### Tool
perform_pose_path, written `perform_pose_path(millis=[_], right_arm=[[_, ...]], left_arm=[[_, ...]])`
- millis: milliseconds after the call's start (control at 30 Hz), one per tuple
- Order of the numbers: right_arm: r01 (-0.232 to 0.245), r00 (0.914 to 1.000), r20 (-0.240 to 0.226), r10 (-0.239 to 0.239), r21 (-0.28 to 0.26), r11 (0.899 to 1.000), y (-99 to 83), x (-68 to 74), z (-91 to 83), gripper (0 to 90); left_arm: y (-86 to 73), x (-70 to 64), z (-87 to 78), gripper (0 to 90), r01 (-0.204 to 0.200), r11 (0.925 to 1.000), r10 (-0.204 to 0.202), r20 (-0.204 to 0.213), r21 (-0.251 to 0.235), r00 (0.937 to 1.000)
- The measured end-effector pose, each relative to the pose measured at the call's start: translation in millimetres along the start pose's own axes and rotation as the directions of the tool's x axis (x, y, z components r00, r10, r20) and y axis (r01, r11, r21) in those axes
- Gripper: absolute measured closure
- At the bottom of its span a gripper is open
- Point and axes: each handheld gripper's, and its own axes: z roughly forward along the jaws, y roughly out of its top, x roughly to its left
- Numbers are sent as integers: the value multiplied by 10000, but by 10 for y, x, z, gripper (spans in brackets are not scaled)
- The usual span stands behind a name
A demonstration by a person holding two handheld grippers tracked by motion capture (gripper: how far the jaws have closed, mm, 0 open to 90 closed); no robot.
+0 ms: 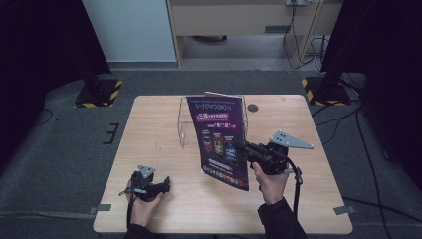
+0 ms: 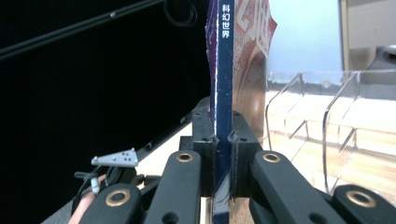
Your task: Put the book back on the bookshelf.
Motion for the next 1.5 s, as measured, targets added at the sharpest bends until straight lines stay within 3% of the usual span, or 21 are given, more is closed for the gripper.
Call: perform_pose_path(millis=[600,1233,1500], right_arm=[[309,9968,761,-243,-866,9958,315,-80,-168,845],[347,9850,1726,-92,-1451,9888,446,-293,-243,845],[428,9756,2193,-55,-1657,9852,476,-409,-236,845]], left_arm=[[3,-3,3,119,-17,10000,17,5,27,10000],[5,-7,6,112,-1,10000,1,7,39,10000],[5,-8,7,111,-4,10000,4,4,41,10000]])
